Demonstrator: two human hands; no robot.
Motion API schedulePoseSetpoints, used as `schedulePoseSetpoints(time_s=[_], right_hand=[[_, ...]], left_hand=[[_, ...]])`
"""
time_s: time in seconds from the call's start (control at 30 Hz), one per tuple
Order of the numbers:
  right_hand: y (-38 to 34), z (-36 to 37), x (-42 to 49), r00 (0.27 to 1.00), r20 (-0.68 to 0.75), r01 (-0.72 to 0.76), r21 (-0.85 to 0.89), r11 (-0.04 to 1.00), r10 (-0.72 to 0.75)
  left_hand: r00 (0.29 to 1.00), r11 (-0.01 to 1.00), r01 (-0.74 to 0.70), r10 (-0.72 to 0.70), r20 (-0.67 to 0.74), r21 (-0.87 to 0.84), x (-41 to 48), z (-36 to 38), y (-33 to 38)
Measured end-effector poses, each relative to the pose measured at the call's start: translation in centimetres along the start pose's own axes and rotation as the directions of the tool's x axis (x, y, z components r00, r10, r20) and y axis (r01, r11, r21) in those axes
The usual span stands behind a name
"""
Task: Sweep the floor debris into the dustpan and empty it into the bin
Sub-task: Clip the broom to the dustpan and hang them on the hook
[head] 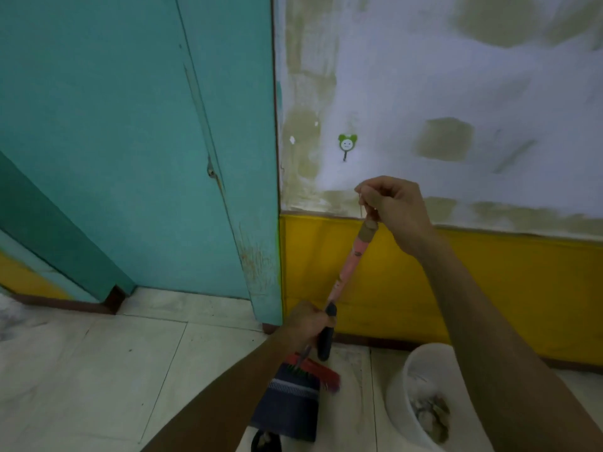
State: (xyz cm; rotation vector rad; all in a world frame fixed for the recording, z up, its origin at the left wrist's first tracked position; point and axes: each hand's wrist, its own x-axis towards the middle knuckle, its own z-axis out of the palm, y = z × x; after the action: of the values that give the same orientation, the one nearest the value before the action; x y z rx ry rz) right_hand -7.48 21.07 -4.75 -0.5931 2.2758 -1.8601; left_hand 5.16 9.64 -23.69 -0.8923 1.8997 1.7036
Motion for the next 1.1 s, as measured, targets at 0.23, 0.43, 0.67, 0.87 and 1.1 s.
schedulePoseSetpoints(time_s=[0.23, 0.43, 0.67, 0.87, 1.1], right_hand=[[0.1, 2.0, 6.4, 0.997, -0.039, -0.061, -0.024, 0.998, 0.060], [1.0, 2.9, 9.4, 0.996, -0.089, 0.018, -0.135, 0.991, -0.030], [2.2, 2.3, 11.5, 0.975, -0.022, 0.193, -0.424, 0.885, -0.223], [4.1, 2.0, 11.4, 0.914, -0.070, 0.298, -0.551, 0.779, -0.400], [5.8, 2.4, 11.3, 0.940, -0.114, 0.238, -0.454, 0.859, -0.321]], left_hand=[[0.996, 1.000, -0.019, 0.020, 0.085, -0.014, 2.8, -3.2, 3.4], [0.991, 0.999, 0.002, 0.004, 0.130, -0.046, 4.6, -3.8, 5.1], [0.992, 0.999, 0.024, -0.020, 0.125, -0.035, 6.6, -3.5, 6.3], [0.994, 0.999, 0.028, -0.023, 0.106, -0.043, 8.2, -2.9, 5.9], [0.996, 0.994, 0.075, -0.070, 0.059, -0.076, 9.2, -2.3, 5.2]])
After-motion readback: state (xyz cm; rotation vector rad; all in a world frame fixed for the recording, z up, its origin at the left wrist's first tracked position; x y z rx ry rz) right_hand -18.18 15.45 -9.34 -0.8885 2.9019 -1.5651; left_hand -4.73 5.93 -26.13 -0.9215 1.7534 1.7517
